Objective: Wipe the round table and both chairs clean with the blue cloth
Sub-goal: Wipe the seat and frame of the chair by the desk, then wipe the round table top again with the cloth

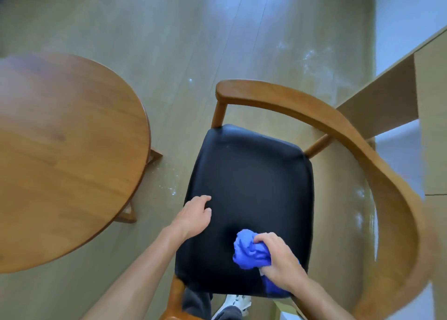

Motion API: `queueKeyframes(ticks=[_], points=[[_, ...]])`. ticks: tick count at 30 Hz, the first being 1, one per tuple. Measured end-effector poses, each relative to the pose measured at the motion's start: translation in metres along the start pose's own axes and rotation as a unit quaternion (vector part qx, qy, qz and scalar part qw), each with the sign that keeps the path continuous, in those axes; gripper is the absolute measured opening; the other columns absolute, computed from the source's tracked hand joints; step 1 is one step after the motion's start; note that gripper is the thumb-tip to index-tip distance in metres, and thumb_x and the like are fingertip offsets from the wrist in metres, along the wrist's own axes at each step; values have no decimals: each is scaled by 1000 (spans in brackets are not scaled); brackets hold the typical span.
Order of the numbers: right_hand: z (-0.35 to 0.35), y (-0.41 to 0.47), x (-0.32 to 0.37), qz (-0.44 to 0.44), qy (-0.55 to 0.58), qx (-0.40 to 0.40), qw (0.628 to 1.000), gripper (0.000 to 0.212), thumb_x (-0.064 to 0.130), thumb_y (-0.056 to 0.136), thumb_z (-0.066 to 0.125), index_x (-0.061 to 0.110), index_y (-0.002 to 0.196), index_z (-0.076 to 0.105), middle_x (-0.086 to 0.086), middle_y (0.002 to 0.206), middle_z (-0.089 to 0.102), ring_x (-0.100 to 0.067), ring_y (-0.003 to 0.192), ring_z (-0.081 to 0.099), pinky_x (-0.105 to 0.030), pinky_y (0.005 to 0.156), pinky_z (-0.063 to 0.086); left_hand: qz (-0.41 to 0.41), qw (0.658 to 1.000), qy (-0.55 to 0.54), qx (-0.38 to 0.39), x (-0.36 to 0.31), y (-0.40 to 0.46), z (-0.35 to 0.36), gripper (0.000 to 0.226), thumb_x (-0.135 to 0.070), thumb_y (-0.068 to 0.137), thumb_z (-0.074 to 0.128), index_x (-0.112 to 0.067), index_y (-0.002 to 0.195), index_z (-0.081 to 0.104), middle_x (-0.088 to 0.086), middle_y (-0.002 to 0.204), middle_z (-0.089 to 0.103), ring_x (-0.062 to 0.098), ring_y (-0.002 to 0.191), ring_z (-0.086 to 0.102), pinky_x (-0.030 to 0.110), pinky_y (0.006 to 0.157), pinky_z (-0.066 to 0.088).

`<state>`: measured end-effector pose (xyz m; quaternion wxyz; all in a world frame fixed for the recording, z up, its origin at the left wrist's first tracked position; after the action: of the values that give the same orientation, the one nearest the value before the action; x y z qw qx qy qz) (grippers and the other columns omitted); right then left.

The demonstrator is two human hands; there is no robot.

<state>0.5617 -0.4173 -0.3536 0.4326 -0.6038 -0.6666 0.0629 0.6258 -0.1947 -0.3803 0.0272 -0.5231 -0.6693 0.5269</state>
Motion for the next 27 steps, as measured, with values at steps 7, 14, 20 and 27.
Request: queueKeyframes(ticks=[7, 14, 20, 27], points=[[-178, -71, 107, -71, 338, -215, 913, 57, 0, 69, 80, 32, 105, 49, 16, 96, 62, -8, 89, 64, -22, 71, 55, 161, 966, -199, -27, -142, -121, -54, 26, -24, 85, 60, -40, 106, 62, -18, 107, 68, -2, 105, 61, 28, 95, 51], [-267, -164, 189, -167, 378, -241, 878, 55, 7, 69, 84, 29, 106, 50, 13, 97, 67, -9, 90, 67, -30, 73, 57, 350, 890, -255, -145, -260, -275, -134, 63, -9, 80, 71, -39, 130, 45, -17, 128, 56, 10, 109, 60, 24, 91, 50], [-288, -219, 226, -230, 447, -146, 852, 47, 8, 78, 67, 20, 119, 48, 6, 106, 68, -14, 100, 66, -25, 77, 55, 361, 898, -192, -162, -296, -360, -149, 73, -51, 66, 65, -40, 135, 44, -16, 125, 58, -1, 115, 56, 25, 98, 47], [-299, -248, 275, -248, 434, -134, 856, 59, 58, 75, 70, 21, 117, 54, 2, 109, 70, -13, 101, 67, -31, 84, 56, 359, 880, -172, -258, -292, -409, -180, 49, -49, 76, 65, -45, 123, 52, -21, 104, 66, -4, 99, 61, 15, 85, 47]])
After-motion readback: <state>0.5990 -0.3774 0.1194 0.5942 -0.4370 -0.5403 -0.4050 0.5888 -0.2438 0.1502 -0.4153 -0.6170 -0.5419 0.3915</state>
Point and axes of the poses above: each hand's wrist, its own y-axis towards the middle knuckle, its own z-axis out of the palm, x = y × z, the point moved 7 cm from there along y, towards the middle knuckle
